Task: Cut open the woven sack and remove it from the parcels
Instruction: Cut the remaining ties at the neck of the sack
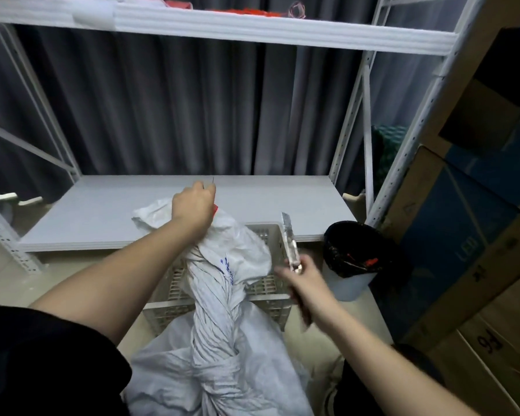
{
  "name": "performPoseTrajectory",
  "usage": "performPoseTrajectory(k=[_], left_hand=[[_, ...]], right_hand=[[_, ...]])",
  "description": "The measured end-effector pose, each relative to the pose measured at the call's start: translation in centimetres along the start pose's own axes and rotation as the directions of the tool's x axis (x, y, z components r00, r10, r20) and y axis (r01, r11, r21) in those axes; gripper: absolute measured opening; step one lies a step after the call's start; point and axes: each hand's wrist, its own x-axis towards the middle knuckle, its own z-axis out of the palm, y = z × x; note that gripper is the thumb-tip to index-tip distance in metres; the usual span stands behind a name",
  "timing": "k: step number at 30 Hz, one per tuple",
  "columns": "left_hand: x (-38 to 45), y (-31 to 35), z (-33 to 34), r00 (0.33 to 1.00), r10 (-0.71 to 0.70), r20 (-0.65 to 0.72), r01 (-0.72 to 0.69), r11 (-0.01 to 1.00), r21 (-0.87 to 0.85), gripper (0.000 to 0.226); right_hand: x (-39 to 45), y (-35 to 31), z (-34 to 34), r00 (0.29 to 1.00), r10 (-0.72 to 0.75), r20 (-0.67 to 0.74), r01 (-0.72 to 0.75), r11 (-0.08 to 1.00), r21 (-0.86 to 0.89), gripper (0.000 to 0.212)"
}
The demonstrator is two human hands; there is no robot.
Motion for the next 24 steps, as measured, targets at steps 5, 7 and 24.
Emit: performPoseTrajectory(k=[5, 7, 24], left_hand=[[0.7, 0.4, 1.2, 0.992, -0.057, 0.108, 0.073, 0.987, -0.144, 0.042], [0.7, -0.1, 1.5, 0.988, -0.079, 0.132, 0.101, 0.980, -0.174, 0.043], [-6.1, -2.1, 1.7, 0.926, 0.146, -0.347, -0.256, 0.920, -0.296, 0.044]], right_hand=[[-2.9, 2.9, 7.4, 0.987, 0.051, 0.153, -0.035, 0.994, -0.104, 0.057], [-3.4, 4.1, 8.9, 0.994, 0.010, 0.107, 0.009, 0.983, -0.181, 0.061], [10.6, 3.7, 7.9, 0.927, 0.357, 0.115, -0.369, 0.812, 0.453, 0.035]])
